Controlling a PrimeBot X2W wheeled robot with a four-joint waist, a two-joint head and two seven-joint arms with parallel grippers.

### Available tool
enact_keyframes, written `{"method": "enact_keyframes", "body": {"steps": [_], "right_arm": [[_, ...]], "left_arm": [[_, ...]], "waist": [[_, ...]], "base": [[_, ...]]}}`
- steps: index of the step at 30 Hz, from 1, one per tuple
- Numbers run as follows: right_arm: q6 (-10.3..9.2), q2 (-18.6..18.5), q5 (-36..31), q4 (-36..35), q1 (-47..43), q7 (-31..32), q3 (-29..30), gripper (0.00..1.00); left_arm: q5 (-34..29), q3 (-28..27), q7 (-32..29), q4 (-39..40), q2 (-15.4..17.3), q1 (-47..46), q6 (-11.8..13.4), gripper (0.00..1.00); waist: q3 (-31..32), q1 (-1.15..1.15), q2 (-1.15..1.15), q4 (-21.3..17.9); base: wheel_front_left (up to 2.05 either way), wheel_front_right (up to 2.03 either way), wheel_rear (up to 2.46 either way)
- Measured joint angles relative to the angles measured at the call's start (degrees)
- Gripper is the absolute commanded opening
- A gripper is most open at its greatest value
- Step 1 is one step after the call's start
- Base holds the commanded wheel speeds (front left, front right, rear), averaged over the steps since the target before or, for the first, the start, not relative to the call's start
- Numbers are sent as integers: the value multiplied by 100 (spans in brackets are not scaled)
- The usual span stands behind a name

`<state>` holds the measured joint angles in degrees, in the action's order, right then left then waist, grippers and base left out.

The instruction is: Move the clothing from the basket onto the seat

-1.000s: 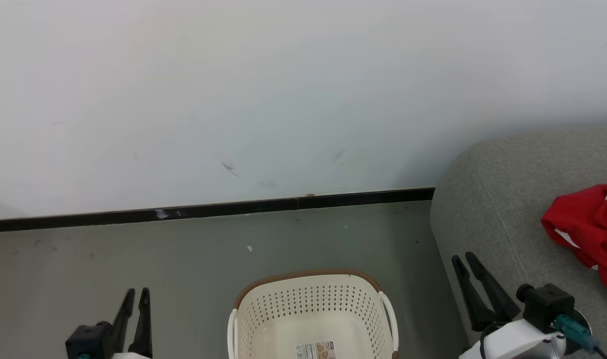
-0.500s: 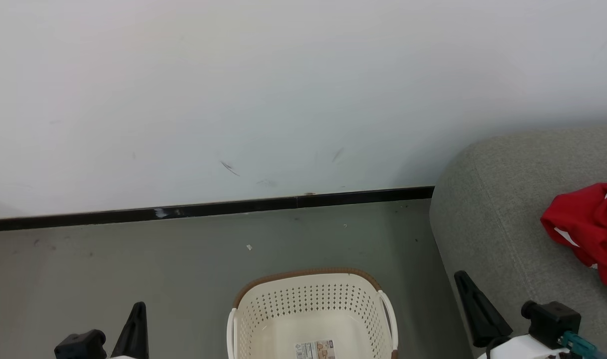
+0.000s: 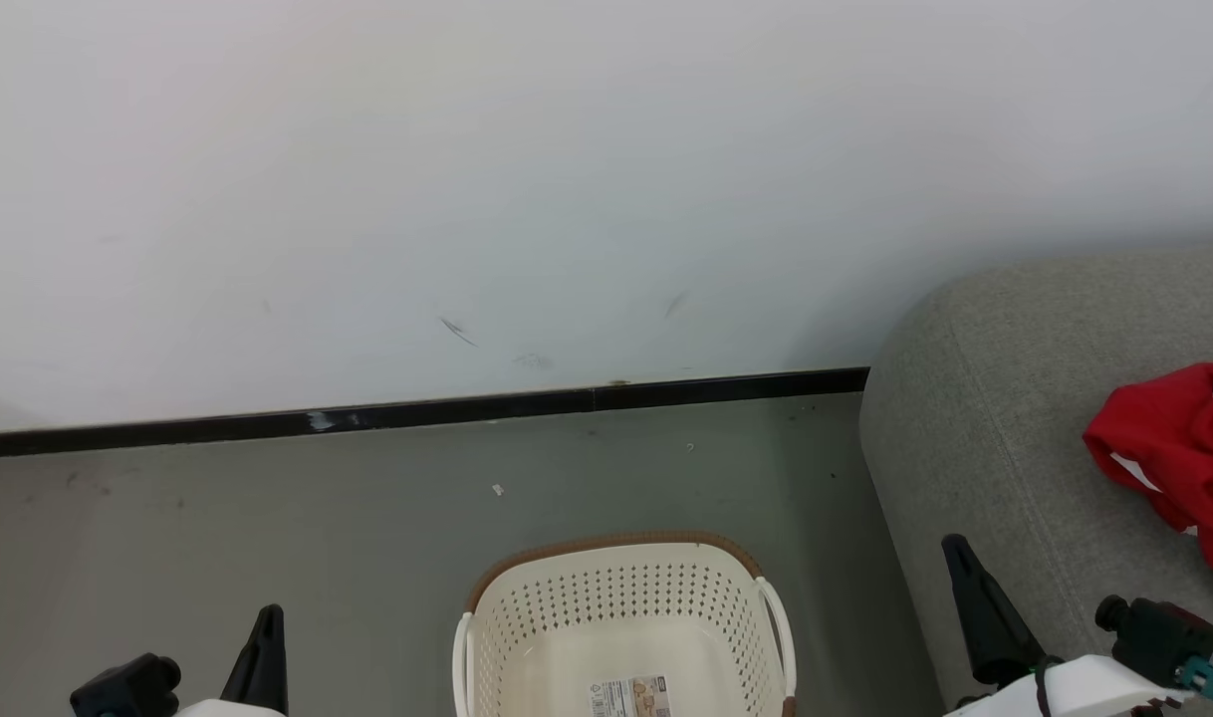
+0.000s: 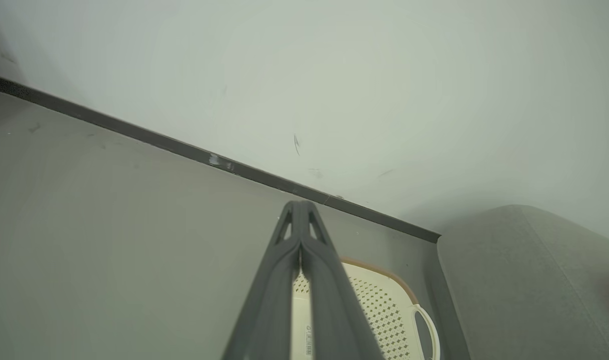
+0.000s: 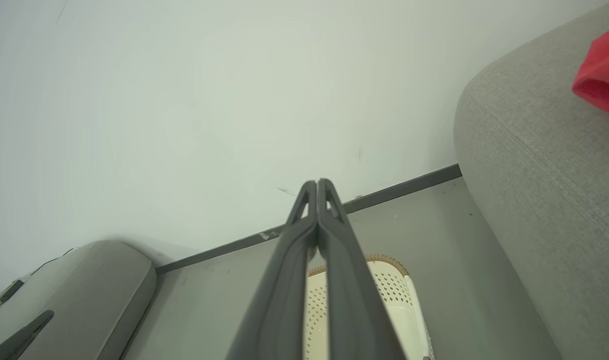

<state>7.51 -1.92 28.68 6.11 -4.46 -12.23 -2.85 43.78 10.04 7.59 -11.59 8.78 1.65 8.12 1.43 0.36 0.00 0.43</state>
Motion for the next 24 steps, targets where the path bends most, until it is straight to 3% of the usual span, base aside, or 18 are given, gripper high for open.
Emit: {"method": "enact_keyframes", "body": {"steps": [8, 13, 19, 24], "right_arm": [[0, -57, 761, 38, 9, 175, 29, 0], [0, -101, 1246, 118, 20, 250, 43, 0], [-1, -174, 1818, 192, 35, 374, 63, 0], [-1, -193, 2285, 247, 149, 468, 77, 0]], "left_arm": [[514, -154, -157, -1, -114, -5, -131, 0], [840, -243, -263, -3, -134, -9, -231, 0], [1236, -372, -374, -21, -171, -16, -334, 0], [1560, -454, -468, -36, -212, -37, -432, 0]], "waist": [[20, 34, 0, -2], [29, 43, 0, -4], [29, 43, 0, -7], [16, 27, 0, -10]], "base": [[0, 0, 0], [0, 0, 0], [0, 0, 0], [0, 0, 0]]}}
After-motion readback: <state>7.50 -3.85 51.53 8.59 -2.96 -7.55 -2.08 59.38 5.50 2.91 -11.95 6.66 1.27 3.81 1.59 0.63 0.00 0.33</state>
